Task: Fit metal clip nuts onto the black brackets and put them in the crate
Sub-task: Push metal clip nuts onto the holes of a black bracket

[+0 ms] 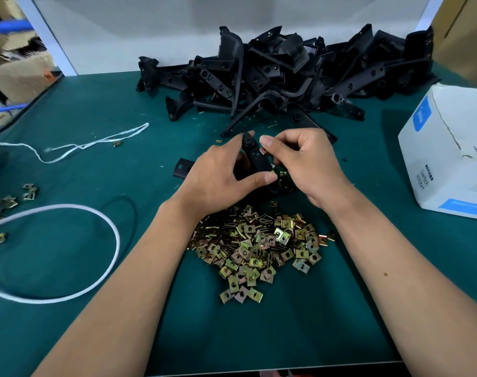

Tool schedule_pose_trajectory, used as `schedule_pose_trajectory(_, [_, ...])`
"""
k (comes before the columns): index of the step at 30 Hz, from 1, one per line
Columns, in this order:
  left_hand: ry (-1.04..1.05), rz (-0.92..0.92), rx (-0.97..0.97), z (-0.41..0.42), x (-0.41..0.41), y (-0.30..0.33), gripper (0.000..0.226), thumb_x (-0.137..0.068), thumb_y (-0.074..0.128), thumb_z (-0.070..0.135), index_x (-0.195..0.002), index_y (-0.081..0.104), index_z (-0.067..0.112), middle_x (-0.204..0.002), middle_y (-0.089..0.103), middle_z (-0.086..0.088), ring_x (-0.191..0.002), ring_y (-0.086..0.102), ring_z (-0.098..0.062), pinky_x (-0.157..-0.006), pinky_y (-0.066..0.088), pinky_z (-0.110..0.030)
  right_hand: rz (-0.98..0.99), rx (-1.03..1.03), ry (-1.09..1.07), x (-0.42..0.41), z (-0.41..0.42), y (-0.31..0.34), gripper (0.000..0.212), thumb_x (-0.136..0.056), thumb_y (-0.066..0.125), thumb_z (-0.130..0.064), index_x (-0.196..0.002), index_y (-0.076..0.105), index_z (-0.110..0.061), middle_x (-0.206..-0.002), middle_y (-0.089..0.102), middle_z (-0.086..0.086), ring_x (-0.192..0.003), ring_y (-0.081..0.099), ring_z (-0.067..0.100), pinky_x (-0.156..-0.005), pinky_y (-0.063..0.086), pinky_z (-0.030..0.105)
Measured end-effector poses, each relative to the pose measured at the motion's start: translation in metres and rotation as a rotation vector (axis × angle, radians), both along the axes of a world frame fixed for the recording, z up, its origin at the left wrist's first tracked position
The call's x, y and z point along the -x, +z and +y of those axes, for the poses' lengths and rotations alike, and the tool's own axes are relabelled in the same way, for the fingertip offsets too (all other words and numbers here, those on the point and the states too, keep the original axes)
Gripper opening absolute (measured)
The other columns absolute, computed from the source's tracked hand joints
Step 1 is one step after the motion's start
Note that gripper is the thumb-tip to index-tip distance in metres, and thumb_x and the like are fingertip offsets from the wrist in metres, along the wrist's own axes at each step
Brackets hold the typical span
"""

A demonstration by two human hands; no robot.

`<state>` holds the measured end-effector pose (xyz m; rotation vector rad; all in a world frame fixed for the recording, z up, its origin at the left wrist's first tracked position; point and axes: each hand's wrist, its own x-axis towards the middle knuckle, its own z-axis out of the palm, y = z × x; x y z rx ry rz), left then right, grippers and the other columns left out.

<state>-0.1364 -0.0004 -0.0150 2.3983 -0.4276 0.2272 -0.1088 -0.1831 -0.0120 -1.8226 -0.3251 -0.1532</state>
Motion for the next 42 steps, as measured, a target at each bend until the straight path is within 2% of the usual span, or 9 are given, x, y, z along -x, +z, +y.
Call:
schedule_pose_trajectory(6, [0.010,0.019,0.004,-0.001,0.001,0.001,0.077,-0.077,0.057,0.080,-0.133,0.054,0.027,-0.110,0.072,0.009,-0.103,0.068,-0.013,-0.092,0.056,-0.045,0.016,-0.016,-0.013,0.002,0.005,0.000,0.024,-0.094,0.073,-0.035,-0.075,0.077,-0.021,-0.057,0.060,-0.014,-0.057,0.054,-0.001,-0.056,0.045,0.014])
schedule_pose_trajectory(11, [0.011,0.023,0.022,-0.002,0.002,0.000,0.078,-0.077,0.058,0.081,-0.133,0.056,0.027,-0.109,0.072,0.009,-0.104,0.068,-0.012,-0.094,0.056,-0.045,0.047,-0.011,-0.055,-0.001,0.001,-0.002,0.026,-0.095,0.071,-0.037,-0.076,0.076,-0.020,-0.060,0.062,-0.010,-0.060,0.057,0.004,-0.061,0.049,0.025])
schedule_pose_trajectory(16, [0.009,0.024,0.006,-0.002,0.001,0.001,0.080,-0.076,0.057,0.082,-0.134,0.054,0.028,-0.111,0.072,0.010,-0.106,0.068,-0.014,-0.095,0.055,-0.046,0.040,-0.017,-0.060,-0.002,0.002,-0.003,0.027,-0.093,0.072,-0.039,-0.072,0.075,-0.023,-0.059,0.062,-0.009,-0.060,0.057,0.004,-0.061,0.049,0.024])
schedule_pose_trajectory(22, [-0.008,0.028,0.019,-0.002,0.001,0.000,0.080,-0.076,0.057,0.082,-0.134,0.054,0.027,-0.110,0.071,0.009,-0.103,0.068,-0.013,-0.092,0.056,-0.045,0.056,-0.071,-0.031,-0.001,0.002,-0.002,0.027,-0.094,0.073,-0.034,-0.070,0.076,-0.023,-0.066,0.067,-0.001,-0.069,0.064,0.012,-0.072,0.055,0.038])
schedule_pose_trajectory(27, [-0.033,0.045,0.052,-0.003,0.000,-0.001,0.077,-0.078,0.060,0.078,-0.134,0.055,0.025,-0.111,0.070,0.010,-0.103,0.067,-0.011,-0.092,0.055,-0.044,0.239,-0.248,0.077,0.002,0.001,-0.001,0.032,-0.098,0.070,-0.025,-0.067,0.072,-0.017,-0.062,0.066,-0.004,-0.061,0.065,0.011,-0.057,0.054,0.028])
schedule_pose_trajectory(33, [-0.022,0.058,0.047,-0.004,0.001,0.000,0.077,-0.076,0.058,0.080,-0.129,0.055,0.024,-0.106,0.071,0.009,-0.098,0.068,-0.013,-0.088,0.056,-0.045,0.147,-0.079,0.043,0.000,-0.003,0.002,0.028,-0.095,0.072,-0.029,-0.077,0.074,-0.007,-0.070,0.068,0.004,-0.072,0.064,0.019,-0.075,0.056,0.047])
schedule_pose_trajectory(34, [-0.019,0.054,0.040,-0.004,0.001,0.000,0.077,-0.076,0.058,0.081,-0.128,0.055,0.025,-0.104,0.070,0.009,-0.097,0.068,-0.013,-0.088,0.056,-0.045,0.132,-0.049,0.040,0.000,-0.004,0.003,0.027,-0.095,0.073,-0.029,-0.076,0.074,-0.010,-0.068,0.067,0.001,-0.070,0.063,0.016,-0.074,0.055,0.044])
schedule_pose_trajectory(37, [-0.015,0.040,0.017,-0.004,0.001,0.001,0.078,-0.075,0.057,0.082,-0.129,0.054,0.026,-0.102,0.070,0.009,-0.095,0.068,-0.014,-0.087,0.055,-0.045,0.065,0.044,0.031,-0.001,-0.007,0.008,0.025,-0.094,0.074,-0.031,-0.072,0.073,-0.020,-0.056,0.059,-0.013,-0.058,0.054,0.003,-0.063,0.048,0.024])
schedule_pose_trajectory(42, [-0.022,0.032,-0.001,-0.004,0.001,0.001,0.081,-0.075,0.056,0.083,-0.132,0.052,0.026,-0.105,0.071,0.007,-0.098,0.068,-0.017,-0.088,0.055,-0.046,0.041,0.102,0.063,-0.003,-0.009,0.014,0.025,-0.094,0.074,-0.030,-0.073,0.073,-0.018,-0.053,0.057,-0.014,-0.052,0.048,-0.003,-0.054,0.040,0.010])
